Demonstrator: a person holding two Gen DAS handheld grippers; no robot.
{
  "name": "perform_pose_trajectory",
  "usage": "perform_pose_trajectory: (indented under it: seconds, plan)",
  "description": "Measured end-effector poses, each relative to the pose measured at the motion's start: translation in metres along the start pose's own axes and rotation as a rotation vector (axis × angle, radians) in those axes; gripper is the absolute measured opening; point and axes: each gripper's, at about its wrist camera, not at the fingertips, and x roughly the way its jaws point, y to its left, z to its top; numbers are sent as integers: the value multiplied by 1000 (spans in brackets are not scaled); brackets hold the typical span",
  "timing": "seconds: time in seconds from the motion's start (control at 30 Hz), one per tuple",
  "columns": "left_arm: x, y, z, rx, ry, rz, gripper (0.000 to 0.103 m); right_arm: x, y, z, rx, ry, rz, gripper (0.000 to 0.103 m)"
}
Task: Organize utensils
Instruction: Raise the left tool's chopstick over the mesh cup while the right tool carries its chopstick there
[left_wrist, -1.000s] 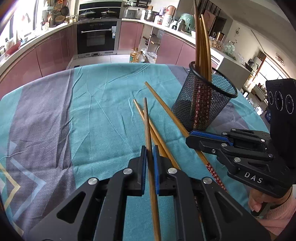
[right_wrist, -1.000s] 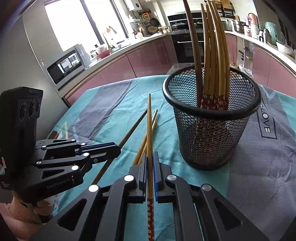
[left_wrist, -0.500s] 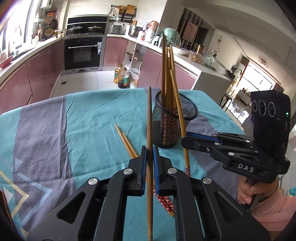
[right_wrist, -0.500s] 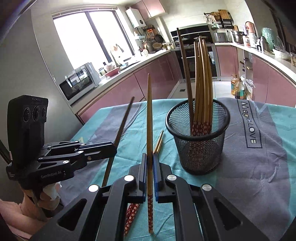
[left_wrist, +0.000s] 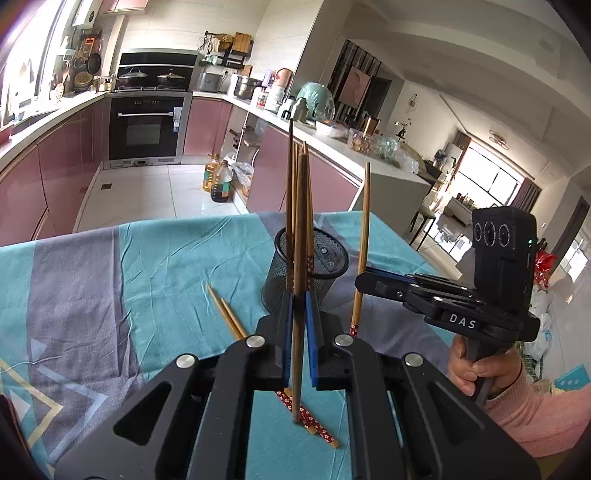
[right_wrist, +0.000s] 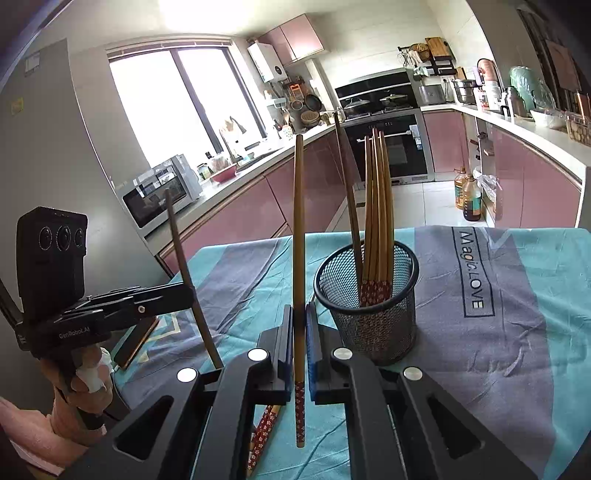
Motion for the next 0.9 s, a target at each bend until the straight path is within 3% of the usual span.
perform_pose_trajectory:
  seconds: [0.9]
  plan:
    - [-7,-19,64,33,-138,-32,7,-16,-4,53,-48,-137,-47,6]
